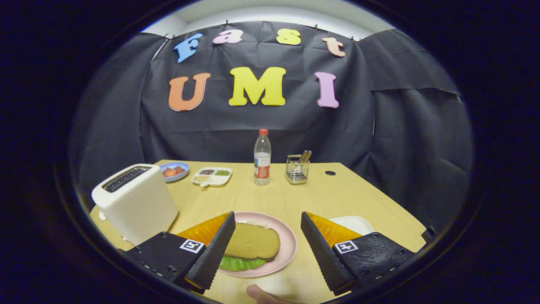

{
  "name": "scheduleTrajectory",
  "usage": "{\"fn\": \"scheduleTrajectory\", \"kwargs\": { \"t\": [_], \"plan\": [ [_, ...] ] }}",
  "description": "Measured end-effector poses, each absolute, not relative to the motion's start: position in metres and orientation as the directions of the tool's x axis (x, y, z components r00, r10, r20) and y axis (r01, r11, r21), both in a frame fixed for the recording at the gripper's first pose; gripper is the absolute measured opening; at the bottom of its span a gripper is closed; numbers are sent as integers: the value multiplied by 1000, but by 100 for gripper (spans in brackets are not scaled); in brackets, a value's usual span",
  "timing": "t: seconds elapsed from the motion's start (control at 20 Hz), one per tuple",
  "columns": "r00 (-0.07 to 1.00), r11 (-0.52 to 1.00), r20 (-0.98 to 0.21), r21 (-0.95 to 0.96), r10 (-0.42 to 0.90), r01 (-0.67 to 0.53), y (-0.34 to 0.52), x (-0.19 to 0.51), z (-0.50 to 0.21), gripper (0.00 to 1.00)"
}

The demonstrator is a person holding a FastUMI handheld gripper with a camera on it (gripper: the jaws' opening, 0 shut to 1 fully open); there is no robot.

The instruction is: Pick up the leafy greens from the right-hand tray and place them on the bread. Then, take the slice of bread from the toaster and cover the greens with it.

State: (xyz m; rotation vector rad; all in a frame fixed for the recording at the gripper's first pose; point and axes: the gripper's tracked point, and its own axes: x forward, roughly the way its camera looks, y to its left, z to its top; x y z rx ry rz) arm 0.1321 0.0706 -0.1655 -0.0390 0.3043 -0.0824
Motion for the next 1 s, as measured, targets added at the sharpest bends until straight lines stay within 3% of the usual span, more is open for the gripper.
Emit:
{"fn": "scheduleTrajectory", "kwargs": {
  "t": [0.2, 0.65, 0.8, 1.0],
  "plan": [
    [981, 999, -189, -16, -49, 47, 74, 105, -106, 96],
    [995, 999, -91, -21, -30, 28, 77, 30, -27, 94],
    [993, 996, -79, -46, -84, 80, 67, 2, -20, 94],
    [995, 998, -82, -6, -59, 59, 74, -23, -22, 94]
  ]
}}
